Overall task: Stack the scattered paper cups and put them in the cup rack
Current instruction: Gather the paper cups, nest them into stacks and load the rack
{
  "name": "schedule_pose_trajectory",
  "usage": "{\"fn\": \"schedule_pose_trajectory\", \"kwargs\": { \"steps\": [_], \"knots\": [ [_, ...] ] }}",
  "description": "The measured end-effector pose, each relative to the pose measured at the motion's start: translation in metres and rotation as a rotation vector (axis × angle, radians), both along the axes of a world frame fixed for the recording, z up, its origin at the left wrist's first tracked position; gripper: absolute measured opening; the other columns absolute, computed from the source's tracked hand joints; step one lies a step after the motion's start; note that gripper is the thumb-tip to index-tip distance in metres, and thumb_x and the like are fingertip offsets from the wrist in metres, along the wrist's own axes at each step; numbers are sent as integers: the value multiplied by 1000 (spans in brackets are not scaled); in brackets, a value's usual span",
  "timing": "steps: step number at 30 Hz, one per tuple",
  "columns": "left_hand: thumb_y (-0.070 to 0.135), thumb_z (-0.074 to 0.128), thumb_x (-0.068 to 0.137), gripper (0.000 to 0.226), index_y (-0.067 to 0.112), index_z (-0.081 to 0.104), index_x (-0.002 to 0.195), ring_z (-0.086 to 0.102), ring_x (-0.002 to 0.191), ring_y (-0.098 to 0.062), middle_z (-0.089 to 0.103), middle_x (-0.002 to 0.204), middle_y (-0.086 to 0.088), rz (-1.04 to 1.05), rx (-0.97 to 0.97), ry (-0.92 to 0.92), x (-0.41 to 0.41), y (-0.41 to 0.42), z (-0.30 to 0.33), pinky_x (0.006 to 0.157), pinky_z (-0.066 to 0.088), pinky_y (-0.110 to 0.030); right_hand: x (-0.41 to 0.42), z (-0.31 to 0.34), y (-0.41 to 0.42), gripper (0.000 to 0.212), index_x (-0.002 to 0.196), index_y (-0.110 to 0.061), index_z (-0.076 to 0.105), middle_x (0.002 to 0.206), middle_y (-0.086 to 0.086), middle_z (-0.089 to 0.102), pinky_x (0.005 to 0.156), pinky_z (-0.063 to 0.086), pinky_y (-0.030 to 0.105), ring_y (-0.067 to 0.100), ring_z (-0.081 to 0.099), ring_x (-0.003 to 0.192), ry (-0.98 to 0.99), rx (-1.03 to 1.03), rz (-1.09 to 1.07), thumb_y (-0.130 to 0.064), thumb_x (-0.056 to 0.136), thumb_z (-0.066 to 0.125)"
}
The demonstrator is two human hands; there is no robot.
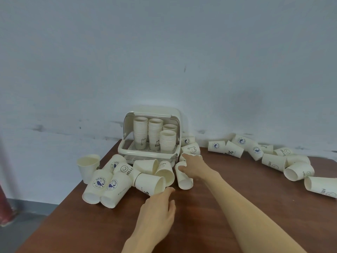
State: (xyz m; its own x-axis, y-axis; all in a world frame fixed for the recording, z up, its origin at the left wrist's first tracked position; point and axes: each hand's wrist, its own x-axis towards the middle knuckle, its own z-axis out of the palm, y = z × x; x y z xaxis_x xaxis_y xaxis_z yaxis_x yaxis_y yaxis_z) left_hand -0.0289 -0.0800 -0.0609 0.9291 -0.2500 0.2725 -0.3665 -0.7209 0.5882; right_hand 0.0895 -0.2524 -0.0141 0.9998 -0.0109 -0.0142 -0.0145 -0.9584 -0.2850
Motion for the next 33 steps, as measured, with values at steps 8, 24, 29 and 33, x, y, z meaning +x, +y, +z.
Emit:
{"fn": "schedule_pose_trajectory", "kwargs": {
  "steps": [8, 24, 29, 33],
  "knots": [
    [38, 39, 96, 30, 43, 43, 125, 55, 92, -13, 60, 93, 15, -19, -16, -32, 4, 12, 8, 83, 45, -33, 7, 1, -6, 42, 112, -2, 52, 84, 17, 66, 50, 53, 28, 28, 58, 55, 264, 49, -49, -23, 76, 50],
    [29, 45, 97, 29, 33, 53, 125, 52, 96, -11, 52, 84, 16, -72, -41, -68, 12, -32, 24, 85, 46, -33, -53, -16, -44, 15, 100, -15, 50, 96, 12, 60, 78, 50, 41, 32, 54, 91, -166, 157, -61, -27, 93, 44],
    [30, 41, 98, 32, 34, 50, 129, 47, 85, -8, 60, 98, 13, -58, -8, -110, 20, -47, 25, 80, 39, -25, -74, -33, -64, 11, 103, -19, 47, 95, 6, 69, 76, 49, 42, 32, 60, 88, -360, 191, -65, -28, 97, 45],
    [29, 42, 98, 31, 33, 50, 127, 57, 87, -10, 60, 94, 13, -89, -22, -61, 25, -59, 21, 81, 47, -32, -78, -38, -86, 11, 107, -21, 48, 92, 4, 70, 73, 48, 42, 32, 63, 85, -481, 177, -89, -27, 98, 45]
  ]
}}
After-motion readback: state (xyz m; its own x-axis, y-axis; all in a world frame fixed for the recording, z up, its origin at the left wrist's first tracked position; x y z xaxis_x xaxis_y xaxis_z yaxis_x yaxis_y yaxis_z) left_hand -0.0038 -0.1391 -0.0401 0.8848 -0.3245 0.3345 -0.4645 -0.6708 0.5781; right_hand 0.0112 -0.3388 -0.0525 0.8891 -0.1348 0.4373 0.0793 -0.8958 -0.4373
